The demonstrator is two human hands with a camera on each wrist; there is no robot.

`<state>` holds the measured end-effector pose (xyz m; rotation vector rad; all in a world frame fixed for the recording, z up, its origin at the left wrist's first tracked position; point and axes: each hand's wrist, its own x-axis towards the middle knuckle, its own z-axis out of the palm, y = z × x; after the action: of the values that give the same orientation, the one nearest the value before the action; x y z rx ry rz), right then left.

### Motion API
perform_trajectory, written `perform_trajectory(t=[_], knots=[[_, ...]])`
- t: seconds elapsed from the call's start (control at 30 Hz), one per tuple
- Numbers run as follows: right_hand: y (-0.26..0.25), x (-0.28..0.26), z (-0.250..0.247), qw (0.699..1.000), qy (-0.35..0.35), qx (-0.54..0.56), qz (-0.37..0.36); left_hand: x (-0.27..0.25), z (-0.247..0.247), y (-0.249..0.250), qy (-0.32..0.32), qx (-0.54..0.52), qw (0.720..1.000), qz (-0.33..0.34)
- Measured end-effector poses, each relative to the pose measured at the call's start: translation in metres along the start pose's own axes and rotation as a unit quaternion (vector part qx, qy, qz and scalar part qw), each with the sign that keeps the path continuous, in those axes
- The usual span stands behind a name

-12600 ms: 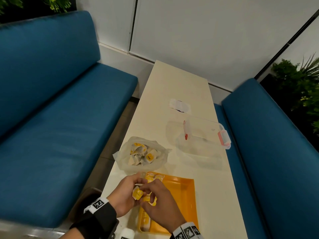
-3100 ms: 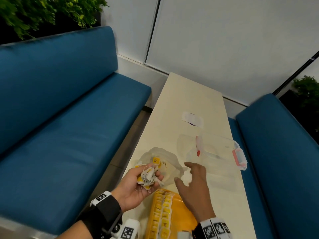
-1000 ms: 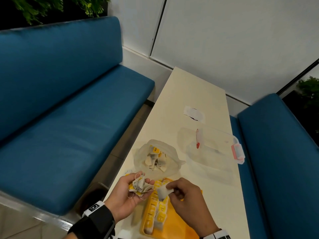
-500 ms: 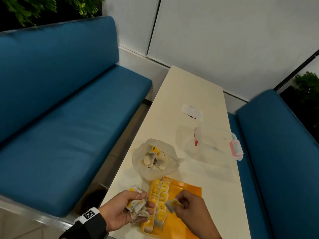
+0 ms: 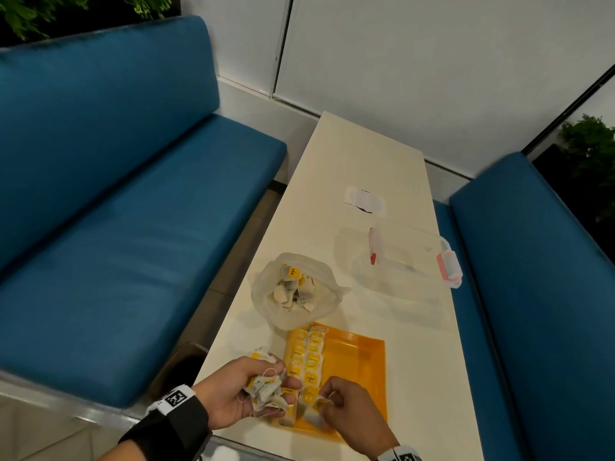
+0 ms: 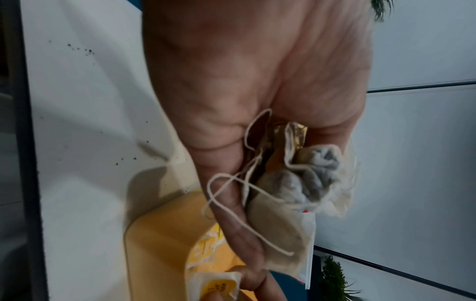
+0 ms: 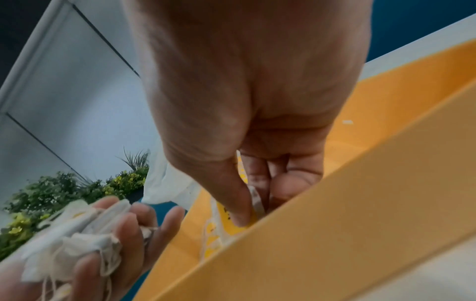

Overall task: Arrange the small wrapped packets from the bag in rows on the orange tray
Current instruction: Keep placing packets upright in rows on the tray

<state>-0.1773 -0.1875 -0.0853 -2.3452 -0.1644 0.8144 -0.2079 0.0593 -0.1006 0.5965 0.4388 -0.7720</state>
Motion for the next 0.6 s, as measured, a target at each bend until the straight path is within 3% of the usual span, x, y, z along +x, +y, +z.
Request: perform_trajectory(t=[0.2,0.6], knots=[[0.000,0.008,0.016,0.998,-0.018,-0.048,0.020,-0.002,-0.001,-0.003,0.003,-0.002,1.000,0.003],[0.005,0.015,0.038,0.994,0.078,-0.053,0.047,-0.008,0.003,-0.008,0.020,-0.010,1.000,0.003]])
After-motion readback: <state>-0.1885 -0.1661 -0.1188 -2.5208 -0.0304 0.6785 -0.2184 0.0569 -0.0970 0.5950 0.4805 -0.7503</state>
